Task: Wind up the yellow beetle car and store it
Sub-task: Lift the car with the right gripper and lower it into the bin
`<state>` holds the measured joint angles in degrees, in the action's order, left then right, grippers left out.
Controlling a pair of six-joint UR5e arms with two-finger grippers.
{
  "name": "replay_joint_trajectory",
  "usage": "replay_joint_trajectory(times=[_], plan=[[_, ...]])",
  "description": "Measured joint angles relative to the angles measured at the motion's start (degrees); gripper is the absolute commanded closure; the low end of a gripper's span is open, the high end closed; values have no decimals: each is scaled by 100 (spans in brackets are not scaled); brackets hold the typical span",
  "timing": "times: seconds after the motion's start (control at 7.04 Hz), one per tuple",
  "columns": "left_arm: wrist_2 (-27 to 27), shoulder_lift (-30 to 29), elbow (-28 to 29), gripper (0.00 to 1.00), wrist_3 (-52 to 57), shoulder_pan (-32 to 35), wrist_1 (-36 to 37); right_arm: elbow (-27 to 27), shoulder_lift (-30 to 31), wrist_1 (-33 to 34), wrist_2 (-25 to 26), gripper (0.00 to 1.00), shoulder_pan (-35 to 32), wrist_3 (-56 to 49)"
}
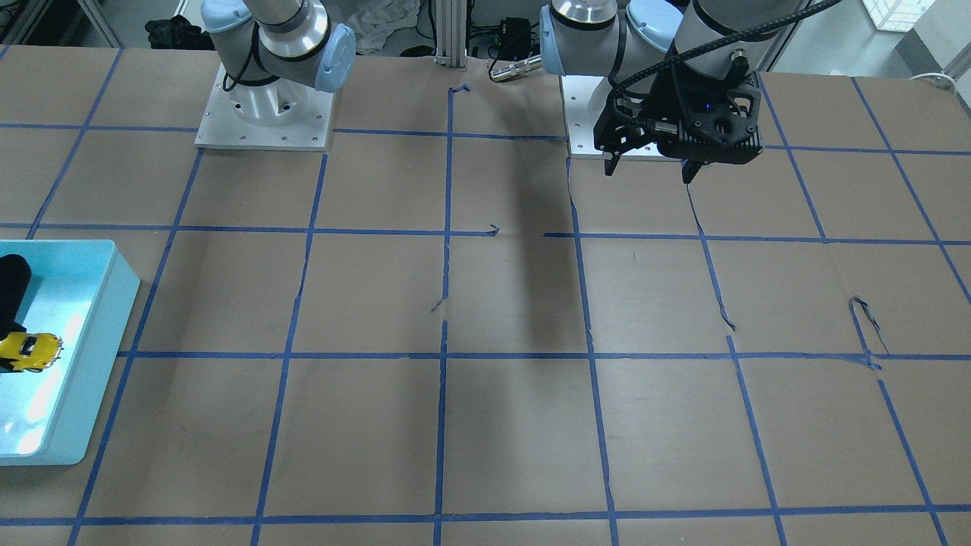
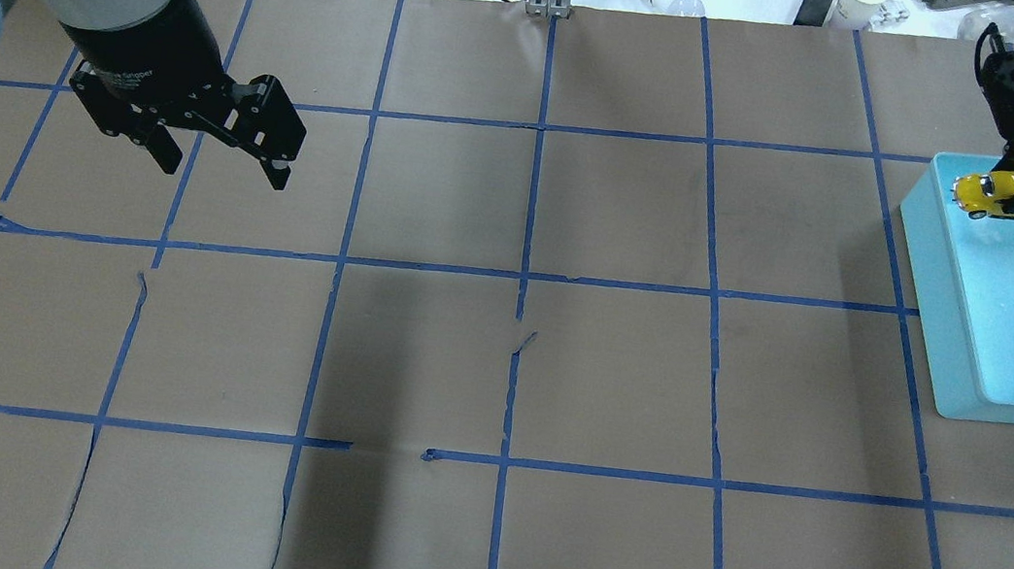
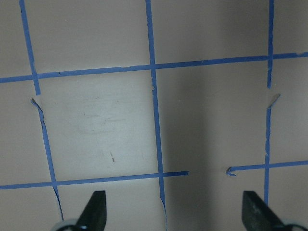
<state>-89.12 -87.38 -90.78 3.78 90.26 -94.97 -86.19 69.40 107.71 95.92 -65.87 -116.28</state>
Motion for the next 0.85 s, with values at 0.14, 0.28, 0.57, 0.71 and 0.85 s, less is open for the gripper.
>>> replay_joint_trajectory(times=[0.14, 0.28, 0.57, 0.71, 0.85], plan=[[0, -1, 0, 0, 0, 0, 0, -101, -104, 255, 7, 100, 235, -275], [0, -4, -1, 0, 0, 2, 2, -345, -219, 760, 7, 100, 432, -673], [6, -7, -7, 0, 2, 8, 20, -852, -403, 1397, -28, 100, 725, -1002], [6, -7, -8, 0, 6, 9, 24, -983, -497, 1492, -20, 100, 796, -1038], [5, -7, -9, 0, 8, 9, 28, -1073, -576, 1536, -5, 80, 824, -1050]])
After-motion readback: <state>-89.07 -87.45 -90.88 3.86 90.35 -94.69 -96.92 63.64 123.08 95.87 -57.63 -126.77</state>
